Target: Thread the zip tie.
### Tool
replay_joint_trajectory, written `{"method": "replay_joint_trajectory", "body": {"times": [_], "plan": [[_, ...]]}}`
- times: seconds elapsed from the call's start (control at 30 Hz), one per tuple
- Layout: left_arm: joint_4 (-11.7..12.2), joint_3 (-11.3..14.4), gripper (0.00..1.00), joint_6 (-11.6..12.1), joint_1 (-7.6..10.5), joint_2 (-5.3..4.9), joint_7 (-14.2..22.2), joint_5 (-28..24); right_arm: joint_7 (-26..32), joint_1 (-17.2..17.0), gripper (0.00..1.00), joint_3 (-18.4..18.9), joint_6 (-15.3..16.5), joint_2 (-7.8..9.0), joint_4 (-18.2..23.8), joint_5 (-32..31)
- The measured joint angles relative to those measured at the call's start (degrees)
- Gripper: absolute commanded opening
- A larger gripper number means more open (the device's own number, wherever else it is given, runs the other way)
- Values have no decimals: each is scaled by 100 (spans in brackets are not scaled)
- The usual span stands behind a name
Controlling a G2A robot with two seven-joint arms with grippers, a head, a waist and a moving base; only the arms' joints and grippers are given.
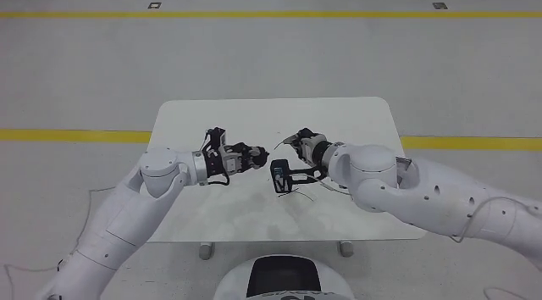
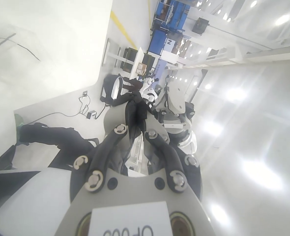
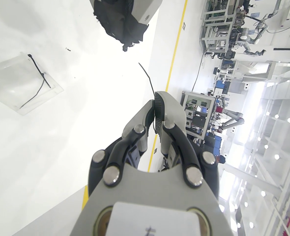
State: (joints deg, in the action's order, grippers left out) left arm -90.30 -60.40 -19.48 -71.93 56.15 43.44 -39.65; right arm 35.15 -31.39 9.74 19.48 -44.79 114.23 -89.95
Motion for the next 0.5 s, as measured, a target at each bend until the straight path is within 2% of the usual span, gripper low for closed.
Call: {"method": "replay_joint_trajectory", "body": {"times": [0.23, 0.5], "plan": [[-1, -86, 0, 0, -89, -47, -35, -18, -941, 140, 0, 0, 0, 24, -413, 0], [-72, -196, 0, 0, -240, -107, -94, -21, -2618, 279, 0, 0, 0, -41, -1293, 0]]}}
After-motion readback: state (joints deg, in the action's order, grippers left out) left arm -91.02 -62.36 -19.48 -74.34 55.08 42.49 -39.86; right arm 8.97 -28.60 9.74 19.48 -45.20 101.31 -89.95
